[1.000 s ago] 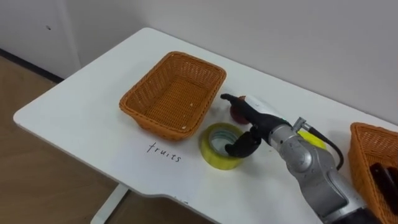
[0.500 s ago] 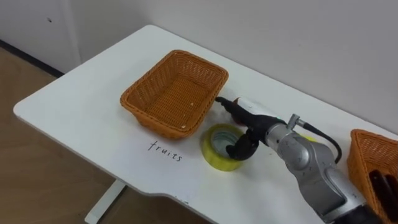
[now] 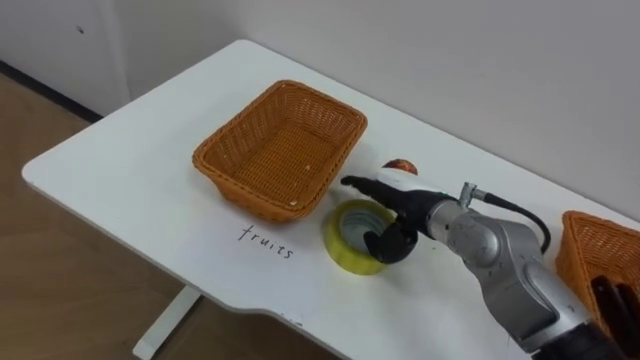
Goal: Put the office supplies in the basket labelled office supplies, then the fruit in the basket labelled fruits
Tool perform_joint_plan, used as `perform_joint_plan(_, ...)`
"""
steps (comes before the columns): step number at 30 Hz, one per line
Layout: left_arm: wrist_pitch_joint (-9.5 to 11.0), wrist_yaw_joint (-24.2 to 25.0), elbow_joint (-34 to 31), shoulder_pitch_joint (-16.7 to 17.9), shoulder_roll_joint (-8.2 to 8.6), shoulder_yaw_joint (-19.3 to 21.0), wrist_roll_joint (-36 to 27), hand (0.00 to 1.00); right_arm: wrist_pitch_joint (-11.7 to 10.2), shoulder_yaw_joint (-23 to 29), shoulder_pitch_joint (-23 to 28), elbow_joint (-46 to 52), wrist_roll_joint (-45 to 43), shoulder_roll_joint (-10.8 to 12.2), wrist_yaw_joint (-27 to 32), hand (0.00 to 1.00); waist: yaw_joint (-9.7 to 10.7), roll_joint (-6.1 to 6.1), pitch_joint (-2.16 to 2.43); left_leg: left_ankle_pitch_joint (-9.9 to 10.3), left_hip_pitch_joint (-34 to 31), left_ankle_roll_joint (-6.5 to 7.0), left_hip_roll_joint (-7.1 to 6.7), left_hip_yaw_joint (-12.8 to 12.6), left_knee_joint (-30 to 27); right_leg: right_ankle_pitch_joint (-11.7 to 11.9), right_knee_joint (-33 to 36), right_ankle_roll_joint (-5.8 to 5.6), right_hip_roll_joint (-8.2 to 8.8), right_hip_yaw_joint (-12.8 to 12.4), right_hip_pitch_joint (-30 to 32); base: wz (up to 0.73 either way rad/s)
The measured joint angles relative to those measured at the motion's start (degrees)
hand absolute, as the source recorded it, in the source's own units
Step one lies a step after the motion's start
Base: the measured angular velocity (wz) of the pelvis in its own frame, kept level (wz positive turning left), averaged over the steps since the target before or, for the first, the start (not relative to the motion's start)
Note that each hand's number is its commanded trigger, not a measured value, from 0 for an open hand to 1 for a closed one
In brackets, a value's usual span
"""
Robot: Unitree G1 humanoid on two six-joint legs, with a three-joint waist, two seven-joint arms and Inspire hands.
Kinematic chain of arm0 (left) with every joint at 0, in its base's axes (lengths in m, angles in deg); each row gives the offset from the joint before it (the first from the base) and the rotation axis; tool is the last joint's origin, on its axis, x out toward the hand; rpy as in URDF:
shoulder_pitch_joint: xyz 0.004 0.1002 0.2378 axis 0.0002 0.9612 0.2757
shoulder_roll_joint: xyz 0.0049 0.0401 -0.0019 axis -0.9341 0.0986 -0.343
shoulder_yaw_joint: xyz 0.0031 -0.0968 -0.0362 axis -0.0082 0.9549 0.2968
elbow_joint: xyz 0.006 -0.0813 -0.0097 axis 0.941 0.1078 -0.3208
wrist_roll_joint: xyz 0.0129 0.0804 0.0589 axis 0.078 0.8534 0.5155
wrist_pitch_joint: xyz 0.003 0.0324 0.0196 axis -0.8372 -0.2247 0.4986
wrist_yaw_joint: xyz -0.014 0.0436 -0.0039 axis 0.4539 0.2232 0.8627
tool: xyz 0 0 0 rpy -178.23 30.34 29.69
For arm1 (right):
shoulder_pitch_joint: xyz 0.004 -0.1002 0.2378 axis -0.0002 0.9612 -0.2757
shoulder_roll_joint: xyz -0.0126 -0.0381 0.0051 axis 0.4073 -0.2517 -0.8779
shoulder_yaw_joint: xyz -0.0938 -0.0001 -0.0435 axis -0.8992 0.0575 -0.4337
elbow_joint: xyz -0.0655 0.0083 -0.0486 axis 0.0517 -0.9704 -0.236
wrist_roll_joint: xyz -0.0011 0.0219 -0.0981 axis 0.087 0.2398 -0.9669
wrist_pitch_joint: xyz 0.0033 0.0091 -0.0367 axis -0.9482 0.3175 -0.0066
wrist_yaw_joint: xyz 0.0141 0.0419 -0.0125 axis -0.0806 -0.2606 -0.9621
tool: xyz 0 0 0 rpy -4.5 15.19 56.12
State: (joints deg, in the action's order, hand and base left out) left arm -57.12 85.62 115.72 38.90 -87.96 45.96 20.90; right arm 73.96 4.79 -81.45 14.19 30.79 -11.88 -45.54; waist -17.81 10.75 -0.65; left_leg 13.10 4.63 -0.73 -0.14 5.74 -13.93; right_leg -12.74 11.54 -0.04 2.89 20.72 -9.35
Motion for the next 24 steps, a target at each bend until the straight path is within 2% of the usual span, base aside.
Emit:
perform_joint_plan(8,0.01,0.40,0.01,-0.02,-0.16,-0.01,-0.01,0.00,0.00,0.09,-0.22,-0.06,0.00,-0.07,-1.29,0.00,0.05,0.53,-0.29,0.00,-0.01,-0.01,0.01,-0.05,-0.01,-0.04,0.00,0.01,-0.01,-0.05,0.04,0.00)
perform_joint_plan(24,0.19,1.10,-0.01,-1.01,-0.95,-0.05,-0.06,0.00,-0.02,0.28,-0.22,0.29,0.02,-0.58,-3.27,0.00,0.23,0.45,-0.29,0.01,0.28,-0.02,0.16,-0.24,0.02,0.00,0.08,0.02,-0.06,0.07,-0.54,0.00)
